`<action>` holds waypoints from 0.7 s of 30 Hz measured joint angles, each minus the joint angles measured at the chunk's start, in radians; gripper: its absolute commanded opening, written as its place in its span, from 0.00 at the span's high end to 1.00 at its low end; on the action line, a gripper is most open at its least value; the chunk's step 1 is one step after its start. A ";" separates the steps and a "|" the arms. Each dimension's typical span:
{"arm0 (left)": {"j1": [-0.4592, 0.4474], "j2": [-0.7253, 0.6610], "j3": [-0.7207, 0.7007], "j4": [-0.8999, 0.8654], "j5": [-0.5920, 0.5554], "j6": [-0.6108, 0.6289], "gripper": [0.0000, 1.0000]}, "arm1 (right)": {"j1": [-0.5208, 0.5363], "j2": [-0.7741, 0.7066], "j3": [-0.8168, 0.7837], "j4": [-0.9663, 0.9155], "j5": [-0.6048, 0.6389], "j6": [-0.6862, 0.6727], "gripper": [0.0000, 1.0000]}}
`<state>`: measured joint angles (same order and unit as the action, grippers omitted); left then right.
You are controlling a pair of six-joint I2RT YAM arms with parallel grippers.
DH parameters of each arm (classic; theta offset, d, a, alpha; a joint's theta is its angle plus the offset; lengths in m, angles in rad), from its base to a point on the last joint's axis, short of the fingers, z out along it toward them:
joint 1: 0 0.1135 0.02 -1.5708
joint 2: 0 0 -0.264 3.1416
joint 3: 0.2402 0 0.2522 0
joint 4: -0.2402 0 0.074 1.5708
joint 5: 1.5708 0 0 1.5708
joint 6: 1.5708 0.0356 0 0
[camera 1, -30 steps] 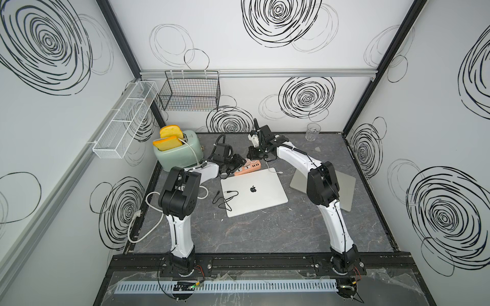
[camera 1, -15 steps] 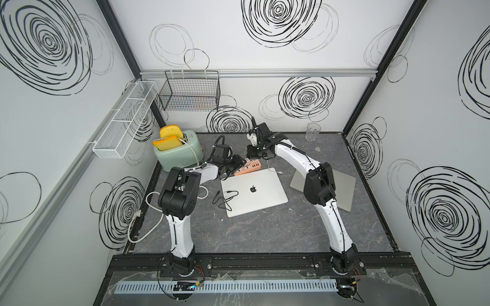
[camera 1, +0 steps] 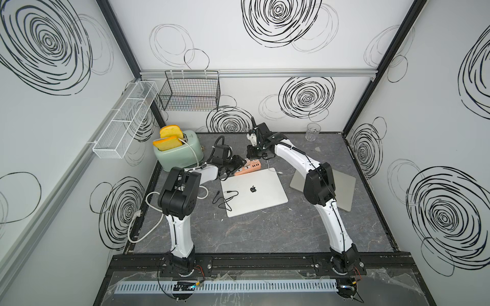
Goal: Unplug the laptop charger
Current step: Remove the charging cable from the plug.
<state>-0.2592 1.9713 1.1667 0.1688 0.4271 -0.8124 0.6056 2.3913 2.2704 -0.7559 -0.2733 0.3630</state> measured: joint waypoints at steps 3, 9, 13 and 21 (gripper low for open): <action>0.000 0.000 -0.003 0.006 0.001 -0.001 0.50 | 0.000 0.000 0.000 0.000 0.000 0.007 1.00; 0.000 0.000 -0.007 0.013 0.002 -0.003 0.51 | 0.000 0.000 0.000 0.000 0.000 0.014 1.00; 0.001 0.000 -0.010 0.017 0.003 -0.003 0.51 | 0.000 -0.001 0.000 0.000 0.001 0.023 1.00; 0.002 0.000 -0.014 0.023 0.009 -0.002 0.51 | -0.007 -0.004 0.000 -0.001 -0.005 0.053 1.00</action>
<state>-0.2573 1.9713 1.1526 0.1921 0.4358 -0.8146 0.5983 2.3875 2.2704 -0.7570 -0.2779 0.4160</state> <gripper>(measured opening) 0.495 0.050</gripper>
